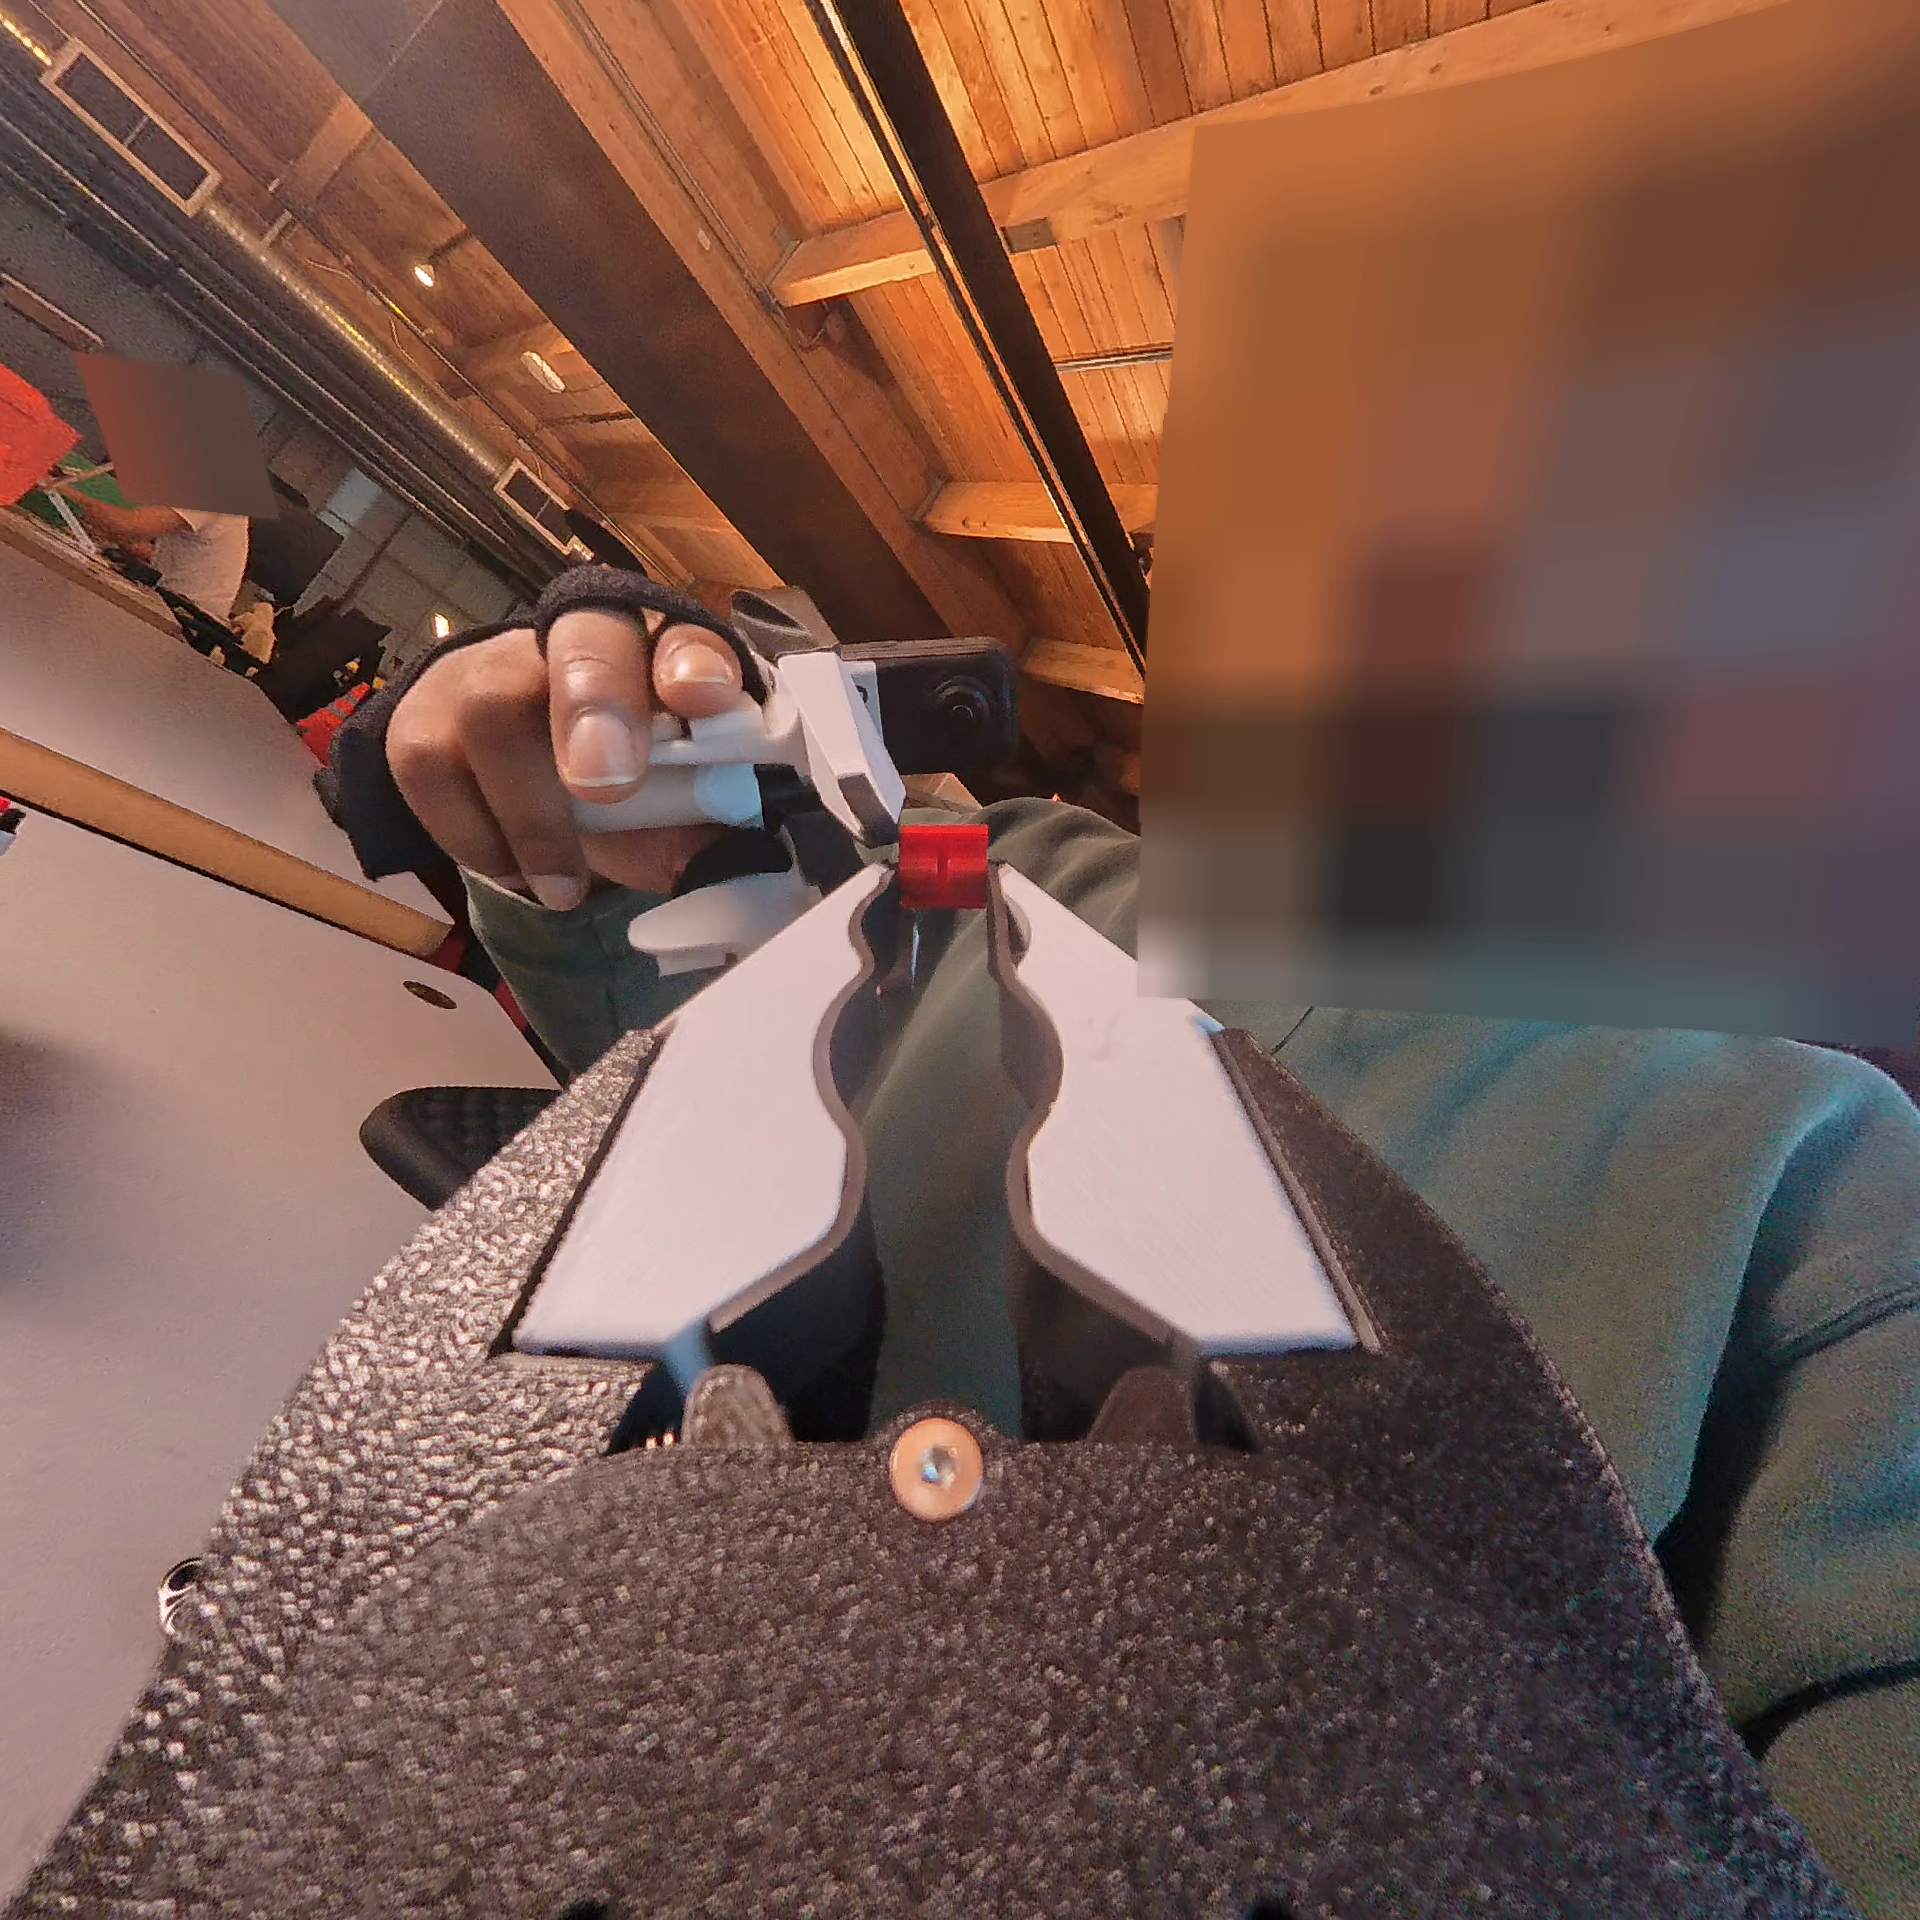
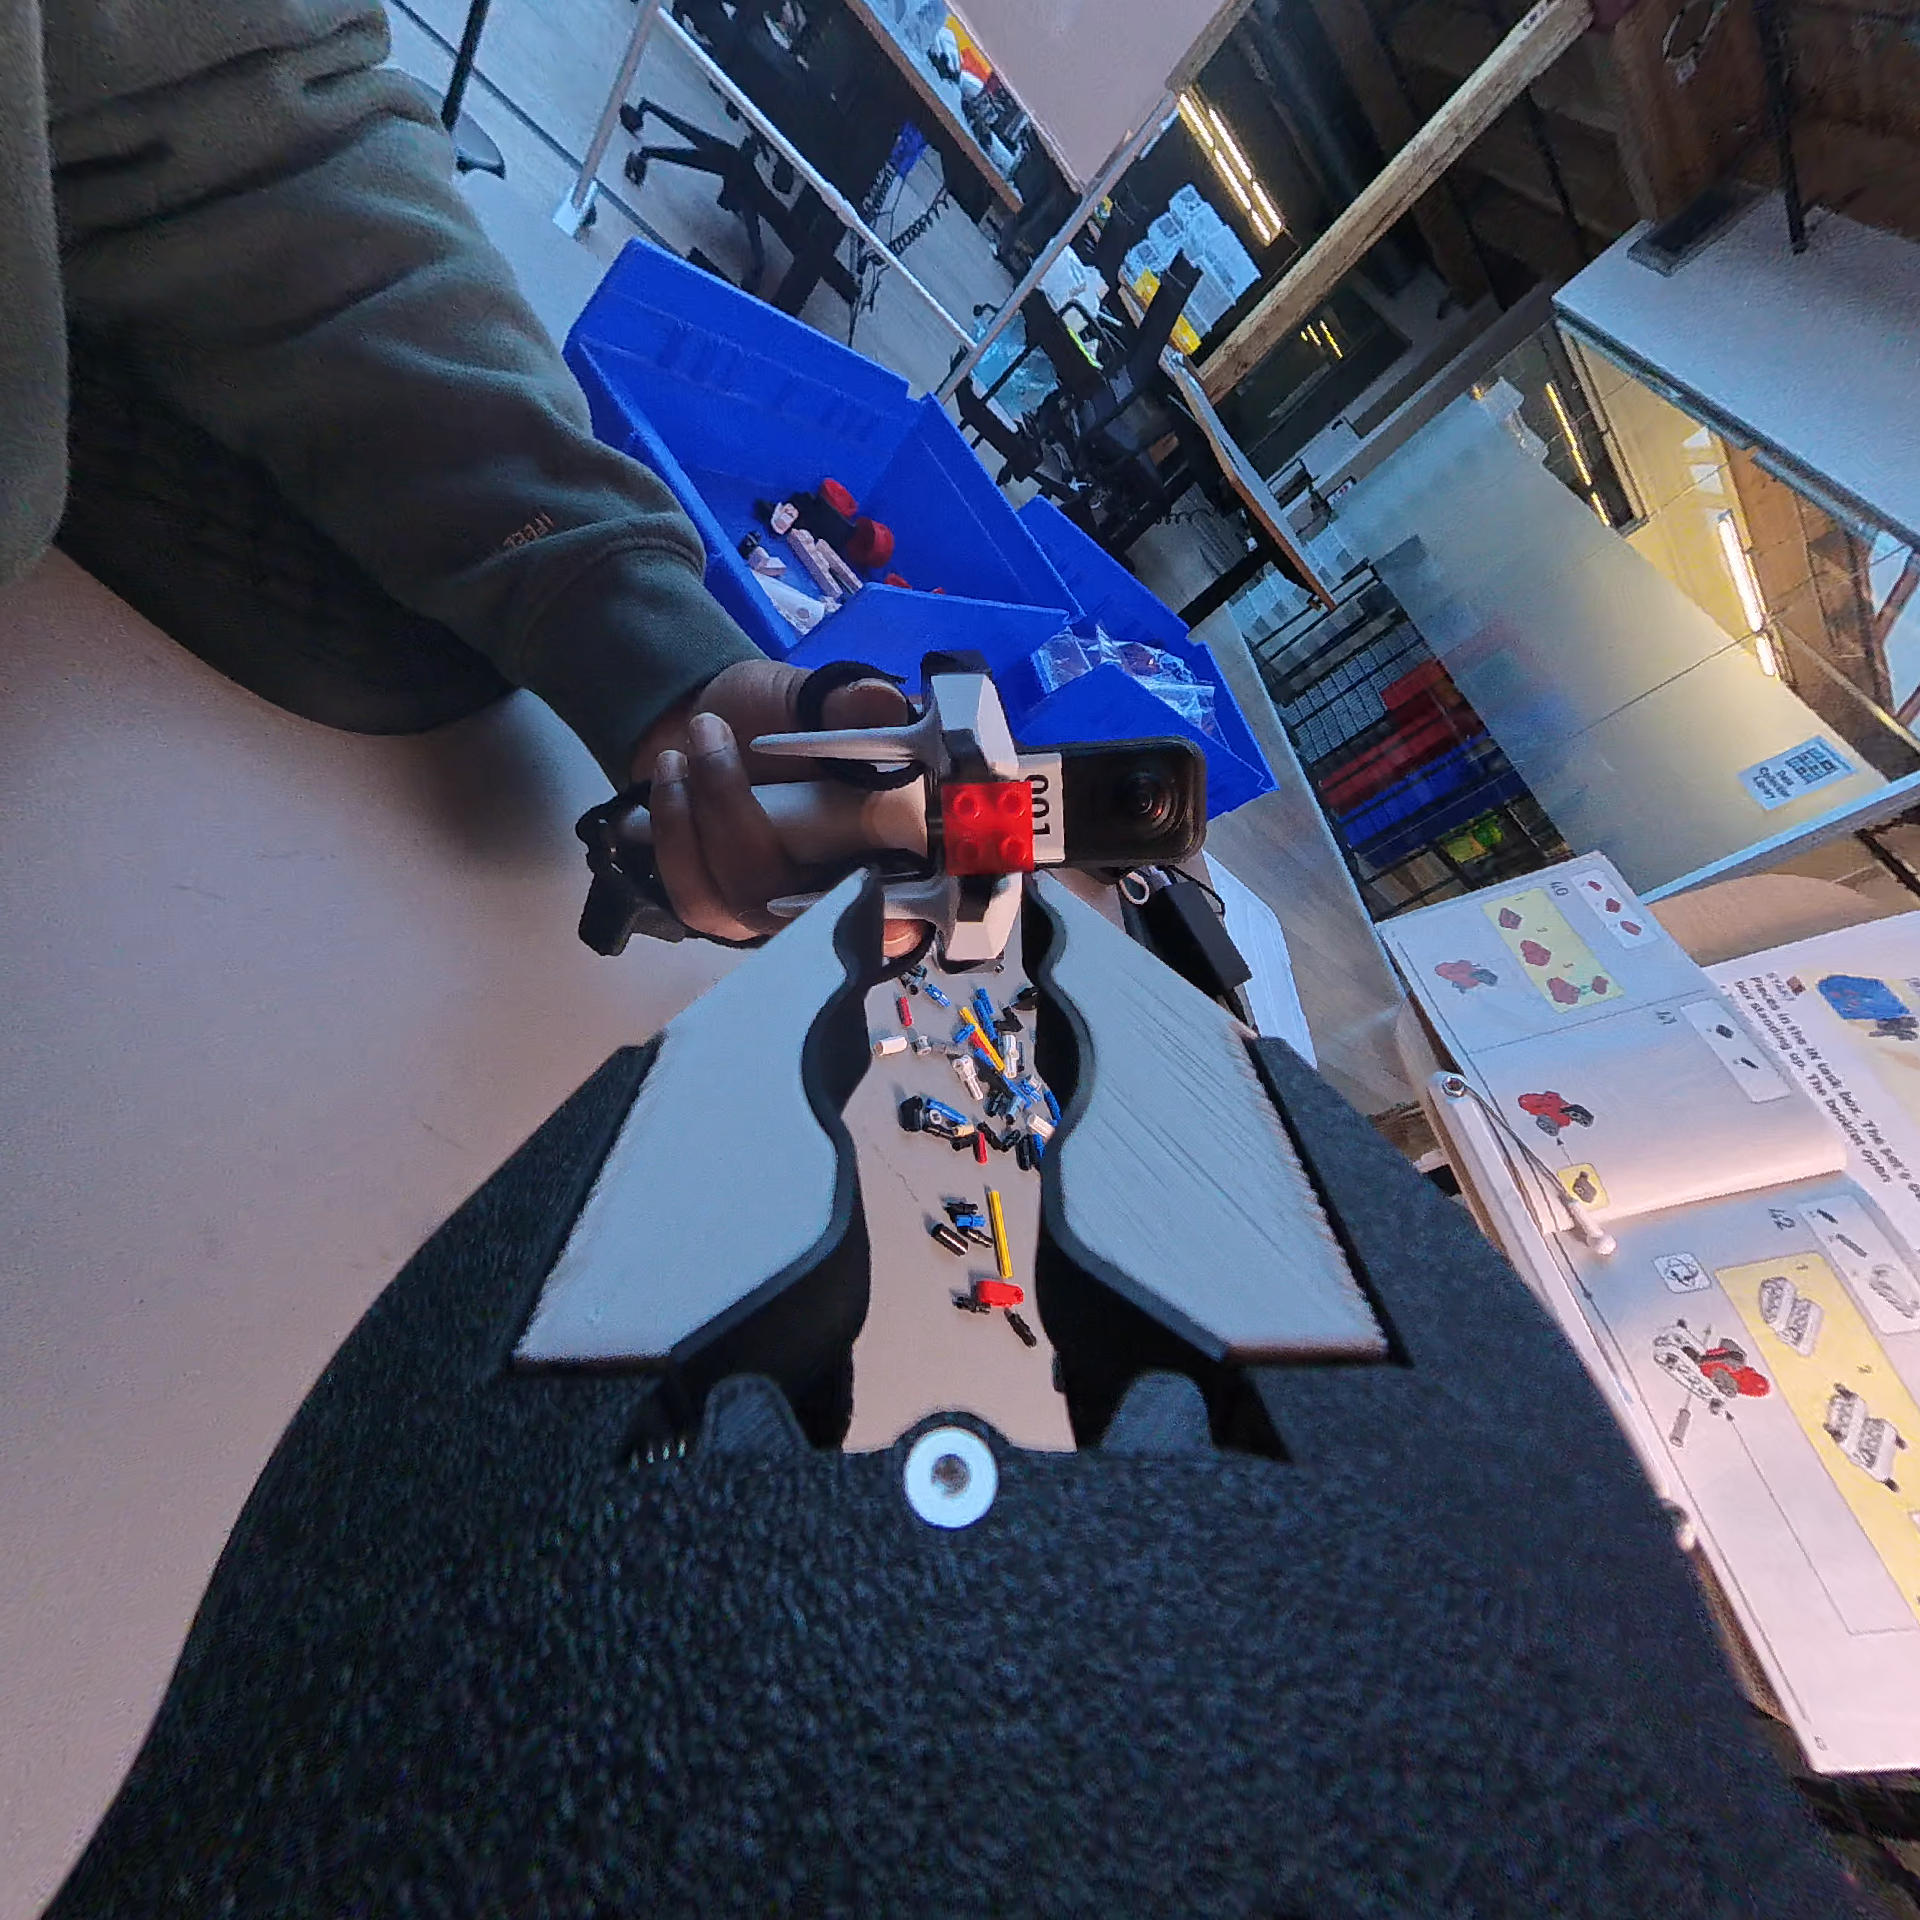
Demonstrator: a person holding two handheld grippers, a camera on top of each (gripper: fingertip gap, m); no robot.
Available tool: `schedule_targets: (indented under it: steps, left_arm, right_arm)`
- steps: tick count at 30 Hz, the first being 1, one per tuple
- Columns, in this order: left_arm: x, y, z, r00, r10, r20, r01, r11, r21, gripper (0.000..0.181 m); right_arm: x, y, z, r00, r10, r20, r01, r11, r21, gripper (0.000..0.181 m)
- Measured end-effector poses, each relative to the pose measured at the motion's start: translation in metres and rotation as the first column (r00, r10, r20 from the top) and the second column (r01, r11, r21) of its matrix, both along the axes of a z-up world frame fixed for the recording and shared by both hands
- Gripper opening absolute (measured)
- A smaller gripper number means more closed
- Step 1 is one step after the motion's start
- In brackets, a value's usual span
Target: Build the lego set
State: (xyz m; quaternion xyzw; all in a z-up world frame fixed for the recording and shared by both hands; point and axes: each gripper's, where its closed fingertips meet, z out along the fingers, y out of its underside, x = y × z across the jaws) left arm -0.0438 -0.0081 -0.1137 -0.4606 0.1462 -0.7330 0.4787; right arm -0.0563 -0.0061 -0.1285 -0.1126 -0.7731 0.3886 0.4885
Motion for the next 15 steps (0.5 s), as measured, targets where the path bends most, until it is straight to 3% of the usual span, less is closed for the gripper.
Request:
schedule_targets:
  steps: [10,15]
  left_arm:
    - [-0.005,-0.003,-0.006,1.0,0.007,-0.007,-0.007,1.0,-0.005,0.016]
    - [-0.002,-0.003,-0.011,1.0,0.0,-0.028,0.0,1.0,-0.017,0.016]
  right_arm:
    - [-0.003,-0.004,-0.001,0.999,0.023,0.025,-0.023,1.0,0.002,0.038]
    - [-0.005,-0.011,-0.003,0.998,0.044,0.034,-0.045,0.999,0.025,0.022]
